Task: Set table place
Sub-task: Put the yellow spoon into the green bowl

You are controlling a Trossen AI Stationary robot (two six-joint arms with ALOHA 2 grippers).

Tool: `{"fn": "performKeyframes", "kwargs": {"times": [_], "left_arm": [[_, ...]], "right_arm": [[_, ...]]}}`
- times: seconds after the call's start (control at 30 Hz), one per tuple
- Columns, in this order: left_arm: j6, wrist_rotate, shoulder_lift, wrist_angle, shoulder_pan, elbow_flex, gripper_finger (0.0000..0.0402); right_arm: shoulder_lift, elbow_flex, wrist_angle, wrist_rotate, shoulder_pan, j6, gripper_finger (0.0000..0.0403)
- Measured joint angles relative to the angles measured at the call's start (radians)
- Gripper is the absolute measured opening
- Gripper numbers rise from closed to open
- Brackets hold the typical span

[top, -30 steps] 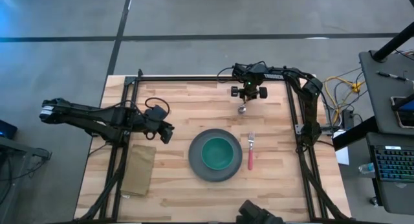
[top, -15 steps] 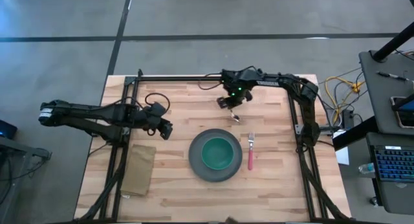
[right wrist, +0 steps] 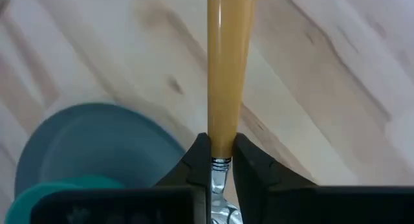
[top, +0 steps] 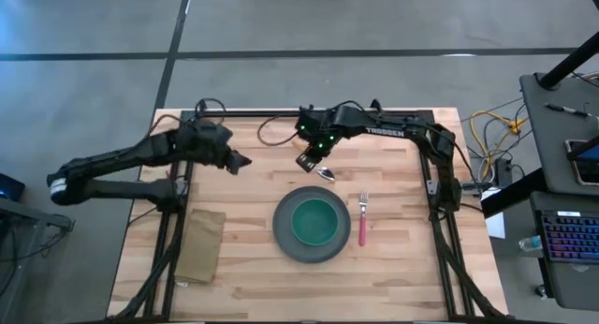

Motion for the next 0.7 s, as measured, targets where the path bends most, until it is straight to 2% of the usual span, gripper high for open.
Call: {"fn": "performKeyframes", "kwargs": {"times": [0.17,0.33,0.53,0.7], "left_arm": [[-0.005,0.219,0.058,0.064,0.127,-0.002,0.0085],[-0.06,0.339,0.145,0.214,0.161,-0.001,0.0122],[-0.128,0.411,0.223,0.315,0.176,0.006,0.0168],[-0.142,0.464,0.258,0.359,0.187,0.006,0.0178]], "right_arm": [[0.003,0.113,-0.02,0.069,0.069,-0.067,0.0029],[0.003,0.177,-0.023,0.131,0.11,-0.083,0.0029],[0.004,0.187,-0.088,0.159,0.132,-0.087,0.0029],[0.005,0.186,-0.098,0.191,0.153,-0.116,0.0029]]}}
